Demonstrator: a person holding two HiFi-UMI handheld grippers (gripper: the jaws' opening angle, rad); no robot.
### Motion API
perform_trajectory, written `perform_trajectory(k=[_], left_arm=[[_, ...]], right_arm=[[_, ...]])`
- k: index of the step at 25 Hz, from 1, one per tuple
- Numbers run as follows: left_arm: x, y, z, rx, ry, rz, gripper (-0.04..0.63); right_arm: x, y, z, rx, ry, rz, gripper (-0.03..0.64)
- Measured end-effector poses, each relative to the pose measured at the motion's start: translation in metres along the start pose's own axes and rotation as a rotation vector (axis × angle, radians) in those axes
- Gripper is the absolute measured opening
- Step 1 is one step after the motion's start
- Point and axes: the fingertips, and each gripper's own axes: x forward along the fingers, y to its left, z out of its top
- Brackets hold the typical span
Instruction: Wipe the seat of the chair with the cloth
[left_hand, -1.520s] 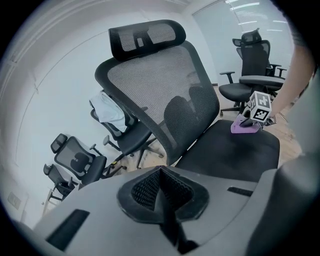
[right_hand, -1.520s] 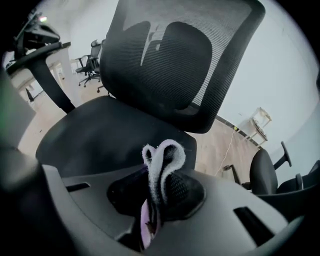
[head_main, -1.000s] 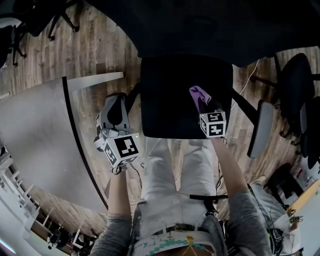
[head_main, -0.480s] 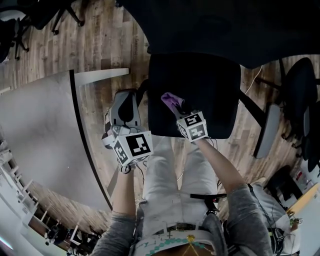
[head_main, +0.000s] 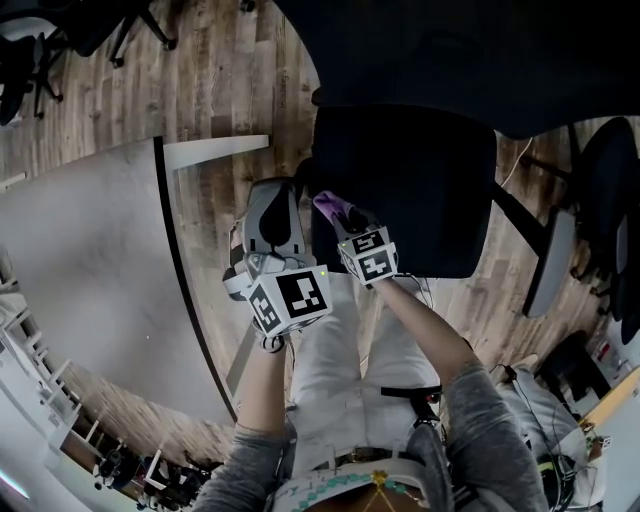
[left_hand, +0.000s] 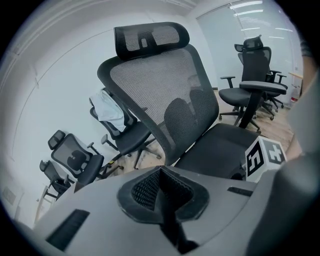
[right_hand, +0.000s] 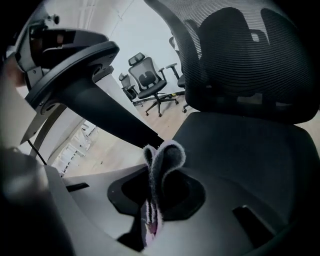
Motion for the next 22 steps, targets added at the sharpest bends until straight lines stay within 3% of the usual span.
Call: perform_trajectory(k=[4, 10, 13, 22], left_arm=[[0.0, 0.0, -0.001, -0.008, -0.002, -0.018, -0.002], [-0.001, 0.002, -0.002, -0.068, -0.022, -0.066, -0.002], [-0.002, 0.004, -0.003, -0.088, -0.027, -0.079, -0.002], [0.001, 0.005, -0.001, -0.072, -0.025, -0.069, -0.002]], right_arm=[[0.021, 0.006, -0.001, -0.013, 0.015, -0.061, 0.052], [0.043, 0.003, -0.017, -0.261, 0.046, -0.22, 0.052], [0.043, 0.005, -0.016, -0.317, 0.034, -0.262, 0.052], [0.047, 0.003, -0.018, -0.382, 0.079, -0.264, 0.052]])
